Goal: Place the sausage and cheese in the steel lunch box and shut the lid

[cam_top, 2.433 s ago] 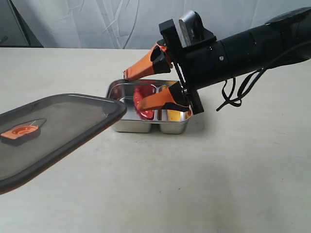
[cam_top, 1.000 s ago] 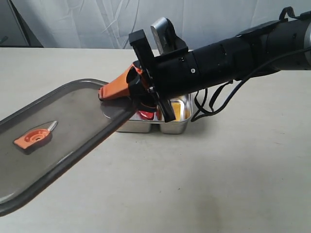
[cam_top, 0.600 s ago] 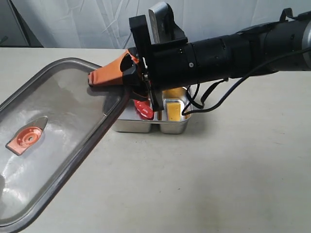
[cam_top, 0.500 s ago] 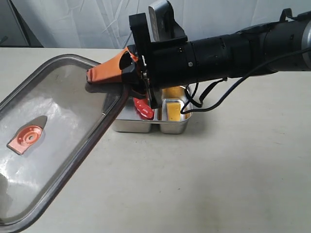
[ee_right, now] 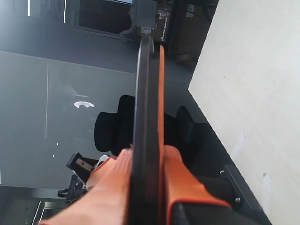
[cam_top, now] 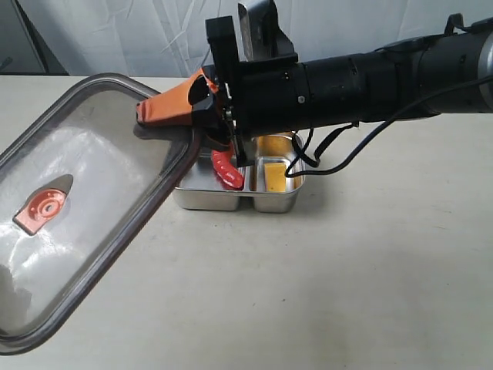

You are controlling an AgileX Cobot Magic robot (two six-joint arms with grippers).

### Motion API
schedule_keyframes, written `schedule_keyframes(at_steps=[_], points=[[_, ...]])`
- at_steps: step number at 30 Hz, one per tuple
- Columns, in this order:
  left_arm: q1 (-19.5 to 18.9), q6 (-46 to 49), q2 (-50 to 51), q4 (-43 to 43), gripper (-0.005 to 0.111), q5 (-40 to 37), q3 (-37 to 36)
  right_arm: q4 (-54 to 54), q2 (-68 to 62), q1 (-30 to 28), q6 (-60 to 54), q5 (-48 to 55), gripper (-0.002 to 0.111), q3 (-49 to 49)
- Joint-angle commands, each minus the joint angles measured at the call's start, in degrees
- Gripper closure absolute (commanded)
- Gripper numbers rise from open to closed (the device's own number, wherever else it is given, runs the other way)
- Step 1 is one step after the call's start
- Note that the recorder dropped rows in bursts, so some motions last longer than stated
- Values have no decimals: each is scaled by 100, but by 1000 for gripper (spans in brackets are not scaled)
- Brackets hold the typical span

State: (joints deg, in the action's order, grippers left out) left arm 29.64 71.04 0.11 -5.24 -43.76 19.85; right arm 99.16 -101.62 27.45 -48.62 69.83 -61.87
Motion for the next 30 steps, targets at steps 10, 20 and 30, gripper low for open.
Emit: schedule_keyframes(at_steps=[10,20,30], points=[[24,-961,-11,590,43,-23,-9,79,103,-13,-297,-584,109,-24],[24,-1540,-11,909,44,-74,-9,79,662,-13,-404,-1763,109,-24],[24,-4769,-11,2068,44,1271,-9,79,1808,-13,-470,-4476,109,471]])
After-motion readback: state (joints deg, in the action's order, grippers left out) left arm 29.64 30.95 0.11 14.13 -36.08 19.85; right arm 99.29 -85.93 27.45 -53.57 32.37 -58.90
